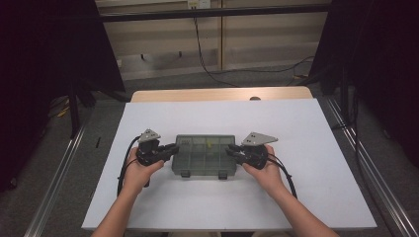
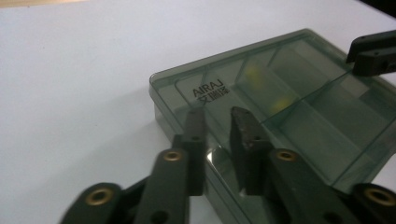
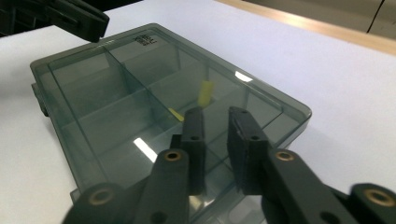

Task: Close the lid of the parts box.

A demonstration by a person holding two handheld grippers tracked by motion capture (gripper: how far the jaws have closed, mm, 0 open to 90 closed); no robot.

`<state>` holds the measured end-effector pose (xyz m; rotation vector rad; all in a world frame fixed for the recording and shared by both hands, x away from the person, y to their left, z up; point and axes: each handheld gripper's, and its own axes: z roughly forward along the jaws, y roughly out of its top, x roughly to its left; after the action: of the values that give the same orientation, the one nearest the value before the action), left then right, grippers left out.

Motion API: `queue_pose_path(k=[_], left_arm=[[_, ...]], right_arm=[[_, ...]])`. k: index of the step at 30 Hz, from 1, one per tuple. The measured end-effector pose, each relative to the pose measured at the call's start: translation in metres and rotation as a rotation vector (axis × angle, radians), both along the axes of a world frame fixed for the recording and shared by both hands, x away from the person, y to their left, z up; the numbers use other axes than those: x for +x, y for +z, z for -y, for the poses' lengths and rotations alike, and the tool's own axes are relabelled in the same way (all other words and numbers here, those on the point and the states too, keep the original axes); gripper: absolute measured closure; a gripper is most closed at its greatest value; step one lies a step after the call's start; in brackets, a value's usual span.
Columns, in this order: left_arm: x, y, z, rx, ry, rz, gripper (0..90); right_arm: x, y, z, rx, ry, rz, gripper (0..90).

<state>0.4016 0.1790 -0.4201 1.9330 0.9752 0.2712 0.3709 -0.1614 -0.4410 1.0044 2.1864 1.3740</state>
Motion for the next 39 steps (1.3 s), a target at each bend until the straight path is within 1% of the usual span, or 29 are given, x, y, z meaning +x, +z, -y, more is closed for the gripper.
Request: queue_pose_path(k=[2,3,4,5,6,7,8,10,11,12,14,16,17,19,21,24,25,26,28,30,31,33,35,36,37,38,39], left_arm=[[-0.003,0.001,-0.005,-0.034,0.012,0.016,66.9],[-0.005,0.001,-0.008,-0.053,0.018,0.022,63.9],[-0.006,0.002,-0.011,-0.067,0.018,0.033,58.8],[-0.008,0.002,-0.012,-0.074,0.015,0.038,57.2],[-0.011,0.003,-0.015,-0.084,0.011,0.049,56.1],[-0.013,0.003,-0.016,-0.092,0.008,0.057,52.7],[-0.016,0.003,-0.018,-0.106,-0.004,0.064,51.8],[-0.022,0.002,-0.019,-0.106,-0.011,0.08,49.3],[-0.025,0.001,-0.019,-0.098,-0.013,0.09,46.8],[-0.028,0.001,-0.019,-0.103,-0.019,0.097,43.1],[-0.033,0.001,-0.02,-0.106,-0.03,0.111,41.9],[-0.037,0.001,-0.022,-0.119,-0.025,0.113,38.0],[-0.04,0.001,-0.023,-0.125,-0.021,0.107,37.2],[-0.042,0.0,-0.026,-0.142,-0.011,0.098,33.4],[-0.043,-0.003,-0.028,-0.153,-0.006,0.104,31.1],[-0.046,-0.004,-0.033,-0.162,0.005,0.107,25.8],[-0.047,-0.004,-0.034,-0.163,0.003,0.119,23.9],[-0.048,-0.004,-0.035,-0.164,0.003,0.124,23.0],[-0.051,-0.004,-0.037,-0.17,-0.001,0.134,18.8],[-0.055,-0.005,-0.039,-0.158,-0.003,0.154,17.1],[-0.056,-0.005,-0.04,-0.158,-0.002,0.155,15.5],[-0.057,-0.007,-0.043,-0.143,0.006,0.166,11.8],[-0.058,-0.008,-0.045,-0.144,0.017,0.162,9.1],[-0.059,-0.01,-0.046,-0.151,0.025,0.161,8.4],[-0.059,-0.01,-0.047,-0.145,0.025,0.166,7.7],[-0.06,-0.011,-0.047,-0.153,0.028,0.166,6.5],[-0.06,-0.01,-0.048,-0.153,0.028,0.17,5.6]], right_arm=[[-0.001,0.001,0.003,0.009,-0.015,-0.006,70.5],[-0.002,0.001,0.005,0.019,-0.023,-0.009,67.4],[-0.003,0.002,0.009,0.041,-0.034,-0.011,62.6],[-0.005,0.003,0.011,0.054,-0.039,-0.013,59.6],[-0.006,0.004,0.013,0.062,-0.04,-0.012,59.4],[-0.008,0.006,0.016,0.077,-0.034,0.003,58.6],[-0.009,0.007,0.018,0.085,-0.028,0.011,56.7],[-0.013,0.009,0.023,0.093,-0.03,0.023,50.6],[-0.015,0.009,0.025,0.104,-0.033,0.02,48.2],[-0.017,0.009,0.028,0.111,-0.039,0.014,44.7],[-0.021,0.009,0.032,0.119,-0.043,0.02,42.1],[-0.027,0.009,0.038,0.125,-0.051,0.034,37.1],[-0.029,0.009,0.04,0.125,-0.052,0.035,35.4],[-0.033,0.009,0.047,0.144,-0.064,0.037,30.8],[-0.035,0.008,0.052,0.151,-0.073,0.041,28.7],[-0.04,0.008,0.061,0.149,-0.089,0.039,23.8],[-0.041,0.008,0.063,0.142,-0.097,0.041,22.0],[-0.044,0.008,0.066,0.15,-0.105,0.048,21.4],[-0.047,0.009,0.071,0.151,-0.113,0.057,19.4],[-0.05,0.009,0.076,0.156,-0.122,0.061,16.9],[-0.053,0.008,0.08,0.154,-0.127,0.058,15.4],[-0.056,0.007,0.085,0.16,-0.146,0.062,13.0],[-0.058,0.006,0.09,0.152,-0.154,0.061,11.5],[-0.06,0.006,0.093,0.16,-0.16,0.069,11.5],[-0.062,0.005,0.096,0.157,-0.165,0.074,10.8],[-0.063,0.005,0.098,0.157,-0.167,0.072,10.0],[-0.065,0.005,0.101,0.159,-0.172,0.073,9.9]])
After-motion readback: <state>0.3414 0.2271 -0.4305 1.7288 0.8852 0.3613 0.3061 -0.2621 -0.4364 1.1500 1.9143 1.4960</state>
